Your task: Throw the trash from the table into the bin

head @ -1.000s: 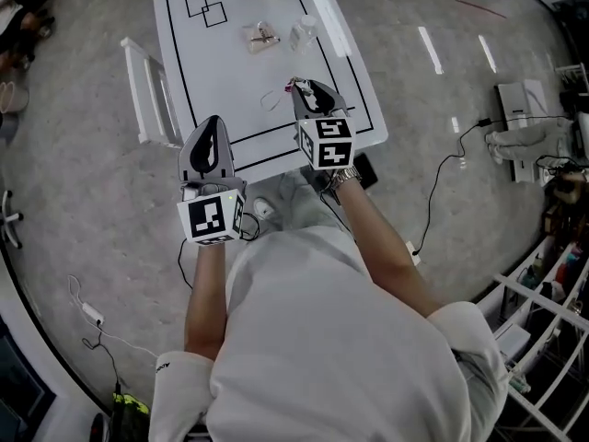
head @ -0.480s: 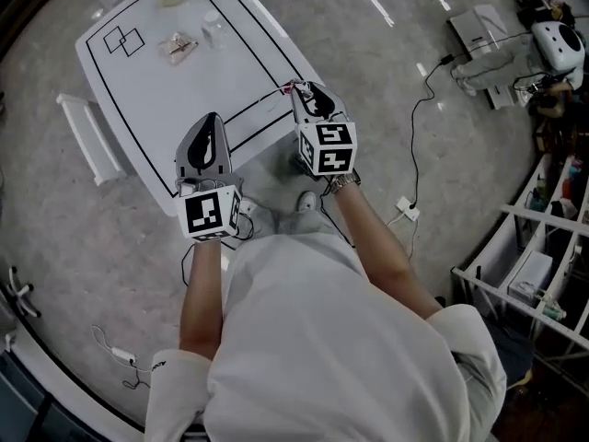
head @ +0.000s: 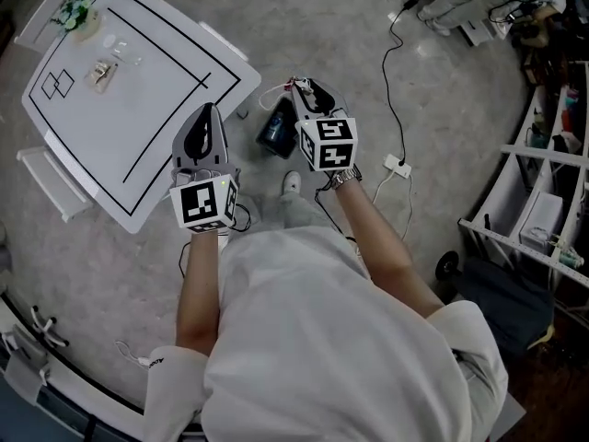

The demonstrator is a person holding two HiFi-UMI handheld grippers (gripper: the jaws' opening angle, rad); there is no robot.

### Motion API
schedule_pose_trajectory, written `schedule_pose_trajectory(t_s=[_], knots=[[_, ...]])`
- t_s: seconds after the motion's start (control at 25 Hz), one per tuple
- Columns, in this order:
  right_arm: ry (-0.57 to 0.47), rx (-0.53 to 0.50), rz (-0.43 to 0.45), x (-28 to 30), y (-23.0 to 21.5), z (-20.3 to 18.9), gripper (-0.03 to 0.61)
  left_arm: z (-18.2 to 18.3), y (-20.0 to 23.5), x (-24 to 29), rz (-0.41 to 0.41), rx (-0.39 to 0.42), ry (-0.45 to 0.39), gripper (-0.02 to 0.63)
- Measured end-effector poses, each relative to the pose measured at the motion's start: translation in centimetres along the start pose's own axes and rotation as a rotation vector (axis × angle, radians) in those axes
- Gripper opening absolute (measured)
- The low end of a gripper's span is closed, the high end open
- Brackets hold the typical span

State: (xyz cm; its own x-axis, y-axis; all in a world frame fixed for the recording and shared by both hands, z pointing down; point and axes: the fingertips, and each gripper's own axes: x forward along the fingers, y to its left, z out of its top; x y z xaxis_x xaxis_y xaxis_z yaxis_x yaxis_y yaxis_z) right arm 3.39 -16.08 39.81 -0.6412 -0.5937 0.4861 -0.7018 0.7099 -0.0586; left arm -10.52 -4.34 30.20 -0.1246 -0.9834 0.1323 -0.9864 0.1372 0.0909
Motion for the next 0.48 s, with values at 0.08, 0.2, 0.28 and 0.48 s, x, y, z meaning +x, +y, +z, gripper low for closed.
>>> schedule_pose_trajectory(t_s=[0.08,0.2,0.28,0.48], knots=[[0.013,0.006,0.006,-0.7,-2.3,-1.2,0.120,-0.8,-2.5,0.7,-0.003,0.007,0.020,0.005],[0.038,0.014,0.020,-1.1,-5.4,-3.2,0.120,-2.2,-5.7,1.7,0.004,0.011,0.047,0.005],[0.062,0.018,0.030,-1.2,-7.2,-4.8,0.120,-3.5,-7.5,2.4,0.016,0.007,0.066,0.005],[0.131,0.013,0.060,-0.6,-9.7,-9.1,0.120,-7.1,-10.1,3.6,0.042,-0.014,0.124,0.005]])
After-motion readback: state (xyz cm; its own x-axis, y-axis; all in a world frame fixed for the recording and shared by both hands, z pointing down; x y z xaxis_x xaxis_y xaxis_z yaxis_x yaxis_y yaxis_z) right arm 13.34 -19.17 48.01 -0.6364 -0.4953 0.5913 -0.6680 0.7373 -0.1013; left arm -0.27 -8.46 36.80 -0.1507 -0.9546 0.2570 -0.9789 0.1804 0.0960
